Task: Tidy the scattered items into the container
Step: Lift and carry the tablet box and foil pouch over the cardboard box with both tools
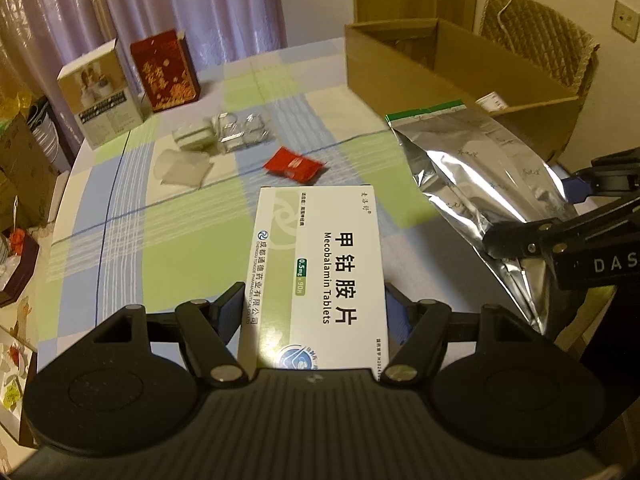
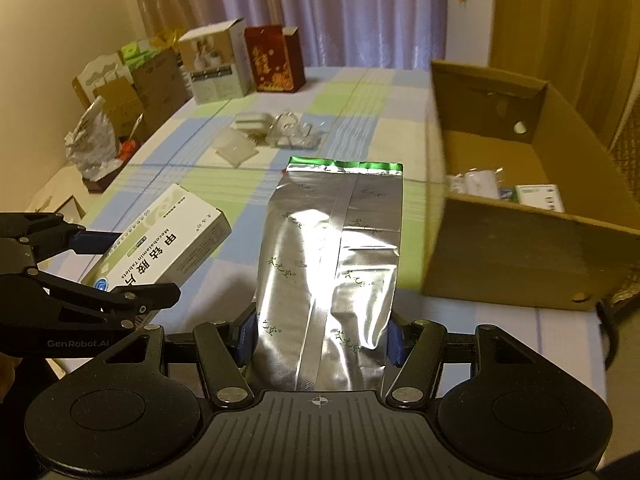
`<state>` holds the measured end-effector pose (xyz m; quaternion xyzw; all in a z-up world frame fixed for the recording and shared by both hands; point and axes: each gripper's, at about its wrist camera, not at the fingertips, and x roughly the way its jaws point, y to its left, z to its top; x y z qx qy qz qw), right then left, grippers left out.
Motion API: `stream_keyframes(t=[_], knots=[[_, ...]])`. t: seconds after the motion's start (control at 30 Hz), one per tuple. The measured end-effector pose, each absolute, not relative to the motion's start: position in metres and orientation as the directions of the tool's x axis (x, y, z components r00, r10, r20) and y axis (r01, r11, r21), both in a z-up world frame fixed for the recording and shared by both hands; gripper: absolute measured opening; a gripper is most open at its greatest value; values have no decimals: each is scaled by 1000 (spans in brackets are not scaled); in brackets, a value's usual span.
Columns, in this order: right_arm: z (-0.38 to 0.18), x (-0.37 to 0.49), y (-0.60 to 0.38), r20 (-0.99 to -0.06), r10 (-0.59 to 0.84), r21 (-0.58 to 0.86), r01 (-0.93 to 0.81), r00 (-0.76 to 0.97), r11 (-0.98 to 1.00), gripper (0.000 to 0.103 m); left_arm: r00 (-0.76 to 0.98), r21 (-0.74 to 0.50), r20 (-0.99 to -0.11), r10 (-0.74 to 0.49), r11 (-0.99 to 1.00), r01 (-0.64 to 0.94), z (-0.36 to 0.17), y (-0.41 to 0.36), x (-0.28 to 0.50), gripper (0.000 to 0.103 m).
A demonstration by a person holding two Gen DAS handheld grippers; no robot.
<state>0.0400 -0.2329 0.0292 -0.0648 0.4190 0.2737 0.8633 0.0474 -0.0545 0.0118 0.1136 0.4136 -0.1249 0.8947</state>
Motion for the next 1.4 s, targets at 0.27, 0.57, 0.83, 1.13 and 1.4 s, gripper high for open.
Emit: stream_keyframes(t=[0.27, 0.57, 0.83, 1.13, 1.4], knots=[[66, 40, -269, -705, 402, 97, -482, 584, 871, 63, 665, 100, -724, -186, 924, 368, 42, -90, 50, 67], [103, 75, -313, -651, 354, 60, -419, 672, 906, 63, 694, 97, -669, -265, 895, 435, 76, -143, 80, 67], [107, 127, -339, -651, 320, 44, -386, 689, 921, 63, 695, 83, -647, -313, 878, 472, 89, -192, 124, 67], [102, 167, -366, -663, 294, 35, -364, 689, 931, 63, 679, 88, -653, -335, 858, 507, 82, -237, 167, 67], [92, 189, -379, -669, 295, 44, -360, 682, 932, 63, 665, 77, -667, -335, 857, 509, 69, -256, 191, 67]])
